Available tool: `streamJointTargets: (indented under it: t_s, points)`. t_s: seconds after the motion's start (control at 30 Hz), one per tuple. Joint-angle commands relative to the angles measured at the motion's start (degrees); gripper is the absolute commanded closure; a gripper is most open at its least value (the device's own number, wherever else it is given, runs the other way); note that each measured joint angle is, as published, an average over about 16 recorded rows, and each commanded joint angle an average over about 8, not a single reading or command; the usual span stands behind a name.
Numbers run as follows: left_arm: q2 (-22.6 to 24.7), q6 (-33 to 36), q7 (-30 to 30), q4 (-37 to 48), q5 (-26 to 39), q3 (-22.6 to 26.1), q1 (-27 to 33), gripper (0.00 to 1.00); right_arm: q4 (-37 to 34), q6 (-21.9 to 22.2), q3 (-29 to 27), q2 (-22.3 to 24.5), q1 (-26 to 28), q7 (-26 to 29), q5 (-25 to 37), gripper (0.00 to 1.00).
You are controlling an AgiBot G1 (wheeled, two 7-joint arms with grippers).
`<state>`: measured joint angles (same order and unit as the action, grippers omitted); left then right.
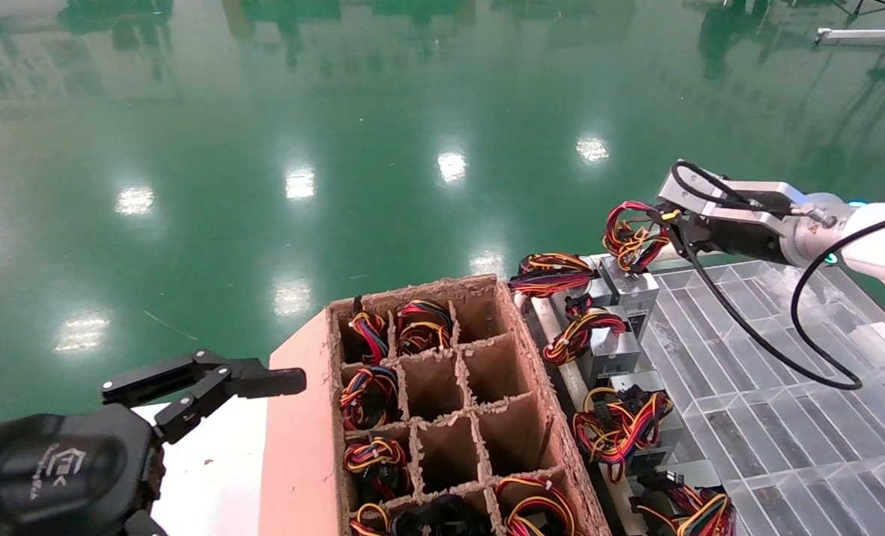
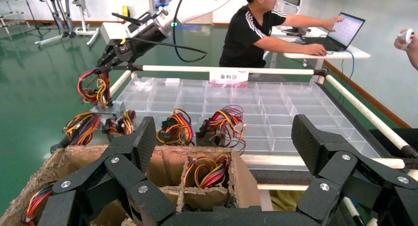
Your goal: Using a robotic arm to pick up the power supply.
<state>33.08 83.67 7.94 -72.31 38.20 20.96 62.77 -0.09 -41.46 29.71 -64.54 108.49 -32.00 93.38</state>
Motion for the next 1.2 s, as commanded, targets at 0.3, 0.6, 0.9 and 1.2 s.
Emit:
streamJointTargets:
  t_s: [0.3, 0.6, 0.9, 1.2]
  points:
    - [0.0, 0.0, 0.0, 0.0, 0.0, 0.0, 0.0, 0.0, -0.5, -1.6, 0.0, 0.4, 1.1, 1.0, 0.1, 0.0]
    - [0.0, 0.0, 0.0, 0.0, 0.0, 0.0, 0.0, 0.0, -4.6, -7.3, 1.3, 1.1, 6.2, 6.9, 1.9, 0.0]
    - [0.0, 0.0, 0.0, 0.0, 0.0, 0.0, 0.0, 0.0, -7.1, -11.4, 1.4, 1.6, 9.1, 11.9, 1.8, 0.0]
    - [0.0, 0.0, 0.0, 0.0, 0.0, 0.0, 0.0, 0.0, 2.1, -15.8, -0.5, 5.0, 2.9, 15.9, -4.5, 0.0]
